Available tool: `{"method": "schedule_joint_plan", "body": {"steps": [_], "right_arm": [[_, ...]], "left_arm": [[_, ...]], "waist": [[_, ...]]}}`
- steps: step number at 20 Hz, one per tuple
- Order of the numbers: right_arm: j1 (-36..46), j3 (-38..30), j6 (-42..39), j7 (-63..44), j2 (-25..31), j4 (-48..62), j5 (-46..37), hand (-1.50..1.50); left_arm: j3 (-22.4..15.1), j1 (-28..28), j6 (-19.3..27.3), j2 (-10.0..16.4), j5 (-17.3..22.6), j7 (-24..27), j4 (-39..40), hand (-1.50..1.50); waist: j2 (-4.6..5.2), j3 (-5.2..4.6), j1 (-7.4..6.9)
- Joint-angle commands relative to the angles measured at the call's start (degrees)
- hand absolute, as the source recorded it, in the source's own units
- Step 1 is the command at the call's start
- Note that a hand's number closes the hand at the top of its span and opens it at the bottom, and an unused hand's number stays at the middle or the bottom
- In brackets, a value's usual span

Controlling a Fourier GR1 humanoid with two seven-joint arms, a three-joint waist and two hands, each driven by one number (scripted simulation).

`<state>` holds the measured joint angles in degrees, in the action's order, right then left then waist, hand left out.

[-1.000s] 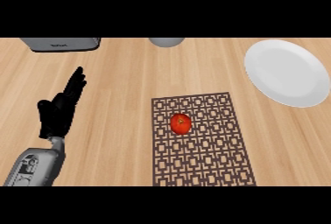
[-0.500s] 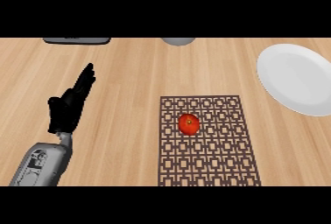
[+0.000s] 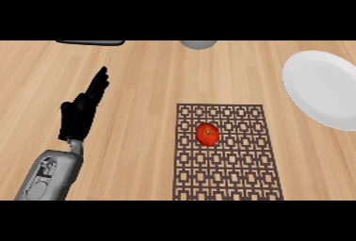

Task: Pick the lemon from the placemat and place it in the plate

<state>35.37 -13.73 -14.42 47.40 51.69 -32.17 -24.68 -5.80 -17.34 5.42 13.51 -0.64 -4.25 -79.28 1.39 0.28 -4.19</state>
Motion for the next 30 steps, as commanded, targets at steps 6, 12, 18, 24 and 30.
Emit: {"method": "schedule_joint_plan", "body": {"steps": [6,12,18,24,30], "right_arm": [[7.65,8.87,15.26,-1.32,-8.65,10.5,-13.17,1.5],[13.46,9.11,12.62,-8.52,-14.47,19.88,-14.39,-1.5],[13.96,6.33,11.75,-4.8,-15.5,24.15,-12.31,-1.5],[16.64,-1.46,1.48,-1.41,-14.56,26.03,-4.06,-1.5],[16.78,-10.1,-4.52,-4.15,-6.99,28.88,4.29,-1.5]], "left_arm": [[-0.5,0.46,0.02,-0.75,-0.52,-1.13,-1.52,0.0],[1.76,-0.8,-1.86,1.2,0.35,-0.03,0.34,0.0],[0.69,0.03,-0.86,-0.73,-0.88,1.99,1.59,0.0],[1.39,0.11,-1.69,0.03,0.16,-1.25,-0.46,0.0],[1.36,-0.91,1.08,-1.75,-1.45,0.07,0.49,0.0]], "waist": [[-0.02,-0.02,-0.46],[0.03,-0.06,-0.23],[0.53,0.05,-0.15],[0.04,0.05,0.48],[0.3,0.1,1.08]]}}
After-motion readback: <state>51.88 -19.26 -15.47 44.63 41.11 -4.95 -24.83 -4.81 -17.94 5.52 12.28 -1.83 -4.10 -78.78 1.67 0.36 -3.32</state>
